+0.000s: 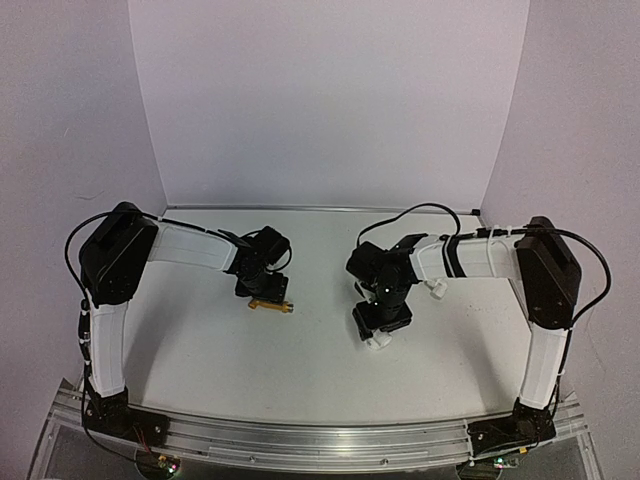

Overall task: Install the water faucets
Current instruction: Pick up the adaptor from the center of the board.

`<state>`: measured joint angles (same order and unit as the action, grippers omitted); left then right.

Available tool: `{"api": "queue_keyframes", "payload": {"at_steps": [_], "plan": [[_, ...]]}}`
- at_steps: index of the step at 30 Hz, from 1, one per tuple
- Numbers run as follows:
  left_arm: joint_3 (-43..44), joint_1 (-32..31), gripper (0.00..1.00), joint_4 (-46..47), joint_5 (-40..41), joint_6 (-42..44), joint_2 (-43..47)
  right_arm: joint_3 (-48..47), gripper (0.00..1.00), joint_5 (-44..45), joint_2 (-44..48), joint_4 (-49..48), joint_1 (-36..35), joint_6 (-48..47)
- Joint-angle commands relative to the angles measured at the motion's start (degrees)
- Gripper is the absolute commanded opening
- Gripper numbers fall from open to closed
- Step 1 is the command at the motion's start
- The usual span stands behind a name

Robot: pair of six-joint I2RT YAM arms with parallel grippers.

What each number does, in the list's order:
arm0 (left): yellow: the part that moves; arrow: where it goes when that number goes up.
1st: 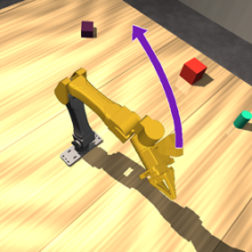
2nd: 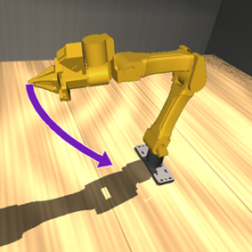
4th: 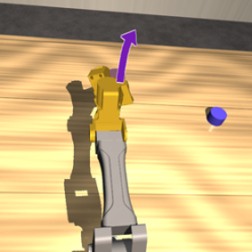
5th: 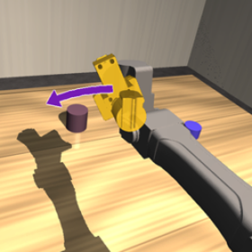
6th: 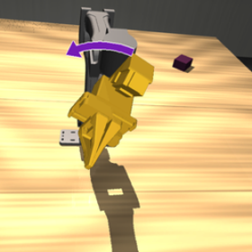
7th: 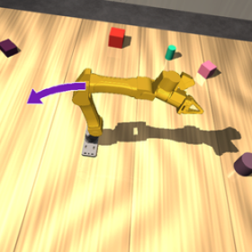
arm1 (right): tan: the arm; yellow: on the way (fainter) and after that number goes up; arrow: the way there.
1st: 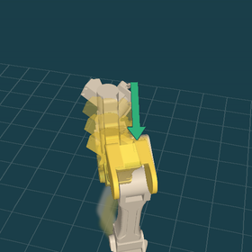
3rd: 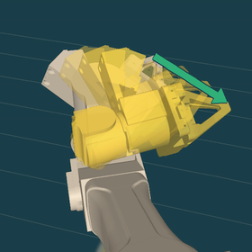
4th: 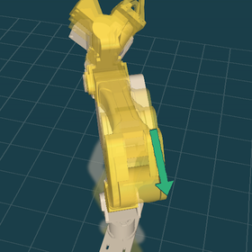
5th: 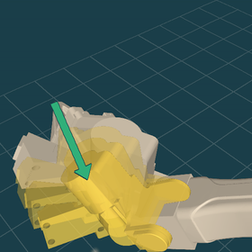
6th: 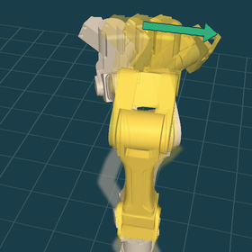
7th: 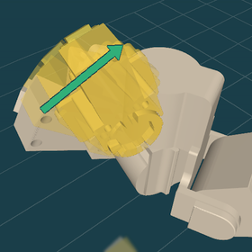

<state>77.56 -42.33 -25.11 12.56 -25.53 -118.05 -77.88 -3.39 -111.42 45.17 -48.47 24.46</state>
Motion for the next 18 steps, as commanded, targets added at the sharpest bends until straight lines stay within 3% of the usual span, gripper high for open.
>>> {"api": "queue_keyframes", "payload": {"at_steps": [1,8,18], "plan": [[0.8,0.0,0.73,-2.3,-1.0,0.1,-1.2,1.3,0.62,2.0,1.8,0.1,-0.2,1.0],[0.7,0.1,0.68,-2.3,-1.0,-0.1,-1.0,2.2,0.46,1.1,2.4,0.0,-0.3,1.2],[0.7,0.1,0.73,-2.3,-1.6,-0.1,-1.1,3.3,0.52,-1.3,2.7,0.0,-0.3,1.5]]}}
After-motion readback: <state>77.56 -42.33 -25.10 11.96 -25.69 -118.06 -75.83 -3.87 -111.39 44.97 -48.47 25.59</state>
